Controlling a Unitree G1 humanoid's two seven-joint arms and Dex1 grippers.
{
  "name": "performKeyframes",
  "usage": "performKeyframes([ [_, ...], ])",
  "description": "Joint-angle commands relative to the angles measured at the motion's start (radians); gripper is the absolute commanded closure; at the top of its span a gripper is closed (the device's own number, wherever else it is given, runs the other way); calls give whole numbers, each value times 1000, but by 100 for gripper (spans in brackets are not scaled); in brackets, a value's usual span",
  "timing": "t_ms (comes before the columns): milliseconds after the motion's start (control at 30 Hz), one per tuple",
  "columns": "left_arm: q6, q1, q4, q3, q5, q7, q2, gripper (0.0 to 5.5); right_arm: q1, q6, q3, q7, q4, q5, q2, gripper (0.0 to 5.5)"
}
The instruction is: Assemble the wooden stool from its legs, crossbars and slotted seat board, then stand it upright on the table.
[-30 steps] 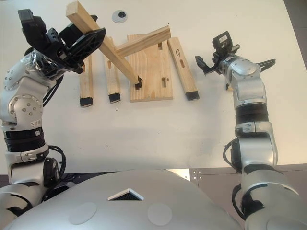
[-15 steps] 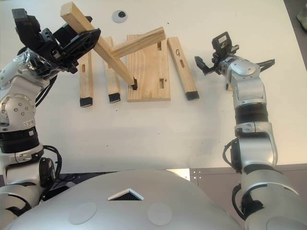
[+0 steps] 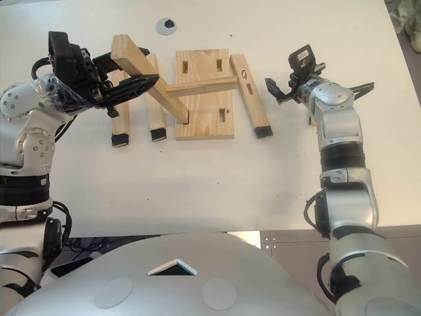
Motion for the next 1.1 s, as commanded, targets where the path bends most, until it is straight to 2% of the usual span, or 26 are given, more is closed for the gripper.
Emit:
performKeyframes([
  [33,156,86,134,-258,255,26,58,338,8,7,-2,-6,-21,-18,7,76],
  [100,116,92,213,-343,361,60,71,338,11,6,-2,-7,-22,-17,10,76],
  [167,101,100,262,-370,373,77,63,338,14,5,-5,-10,-23,-15,9,76],
  [400,124,79,185,-308,232,103,66,338,-15,-20,-37,-49,-8,-6,14,76],
  [533,115,64,61,-213,136,113,82,338,-44,-104,-114,-158,-4,11,23,76],
  [567,107,60,46,-185,119,123,84,301,-48,-123,-136,-177,-8,21,26,76],
  [667,120,57,47,-93,74,146,71,264,-35,-144,-154,-192,-1,26,34,76],
  [800,195,106,-61,99,-59,159,88,199,-26,-149,-161,-198,-10,19,42,76],
  [867,261,132,-61,158,-25,249,119,195,-12,-151,-168,-199,-22,17,42,76],
  [933,368,135,3,177,65,428,110,195,12,-148,-182,-210,-42,19,37,76],
  [1000,429,138,75,156,142,572,53,195,34,-146,-196,-227,-60,21,37,76],
  [1100,464,152,128,145,181,696,-68,195,43,-142,-202,-242,-71,18,50,76],
])
